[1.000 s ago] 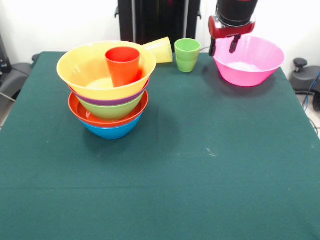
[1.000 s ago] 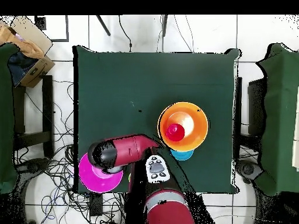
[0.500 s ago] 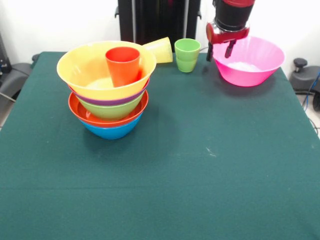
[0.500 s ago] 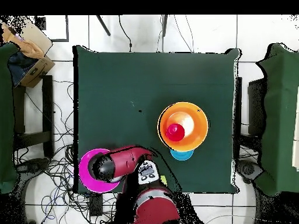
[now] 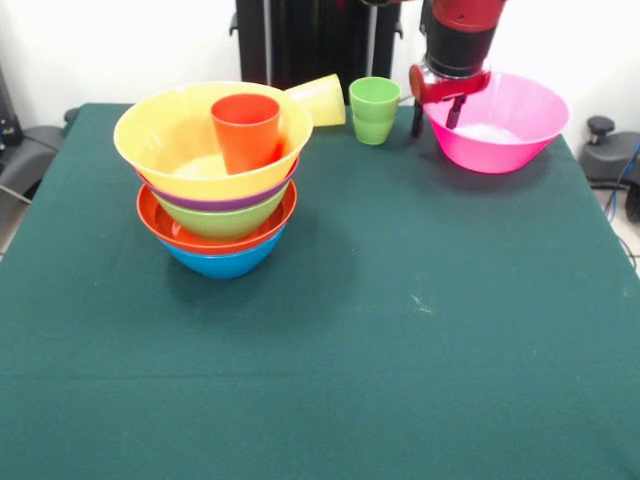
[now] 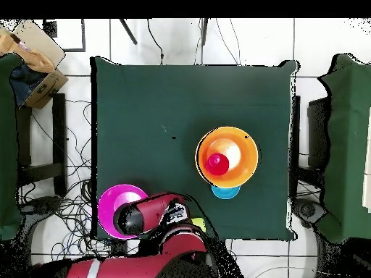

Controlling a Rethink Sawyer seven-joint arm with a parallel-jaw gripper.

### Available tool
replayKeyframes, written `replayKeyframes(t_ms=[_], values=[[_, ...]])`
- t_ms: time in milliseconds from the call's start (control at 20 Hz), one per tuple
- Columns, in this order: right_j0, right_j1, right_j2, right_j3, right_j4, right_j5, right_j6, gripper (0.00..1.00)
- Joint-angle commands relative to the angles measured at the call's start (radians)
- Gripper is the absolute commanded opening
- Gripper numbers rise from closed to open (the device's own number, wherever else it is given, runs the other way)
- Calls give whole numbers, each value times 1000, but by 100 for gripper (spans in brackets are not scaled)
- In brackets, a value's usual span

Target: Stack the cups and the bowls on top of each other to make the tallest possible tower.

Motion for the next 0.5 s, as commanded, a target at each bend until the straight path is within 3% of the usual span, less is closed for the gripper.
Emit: replayKeyframes(t_ms=[50,500], values=[[36,89,-6,10,-32,-104,150,100],[61,118,-24,-7,-8,-147,160,100]])
